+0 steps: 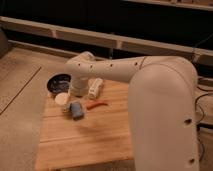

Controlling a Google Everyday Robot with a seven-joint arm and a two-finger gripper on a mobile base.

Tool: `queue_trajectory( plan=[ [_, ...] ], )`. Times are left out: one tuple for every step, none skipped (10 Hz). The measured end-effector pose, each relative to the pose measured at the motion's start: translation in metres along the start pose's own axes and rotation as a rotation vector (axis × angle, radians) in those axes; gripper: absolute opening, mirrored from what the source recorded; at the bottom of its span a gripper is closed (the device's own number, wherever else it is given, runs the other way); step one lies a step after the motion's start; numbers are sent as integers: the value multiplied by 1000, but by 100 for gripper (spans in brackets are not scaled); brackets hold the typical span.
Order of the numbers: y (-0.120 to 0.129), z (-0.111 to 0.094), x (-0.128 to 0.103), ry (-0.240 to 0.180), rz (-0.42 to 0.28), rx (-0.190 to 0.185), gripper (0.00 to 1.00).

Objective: Place the white sponge in the ceramic bowl

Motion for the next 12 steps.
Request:
queue_trajectory(
  plan=[
    [5, 10, 1, 47, -27, 9, 65],
    [10, 17, 5, 100, -63, 27, 65],
    [10, 19, 6, 119, -75, 34, 65],
    [10, 20, 7, 128, -79, 39, 65],
    [9, 20, 7, 128, -78, 40, 65],
    [7, 20, 7, 130, -75, 40, 65],
    [7, 25, 10, 144, -74, 39, 65],
    [6, 38, 19, 185, -72, 34, 65],
    [10, 66, 38, 275, -75, 23, 65],
    [11, 81, 46, 324, -76, 16, 65],
    [11, 94, 50, 365, -77, 8, 65],
    [9, 103, 49, 390, -77, 8, 65]
  ],
)
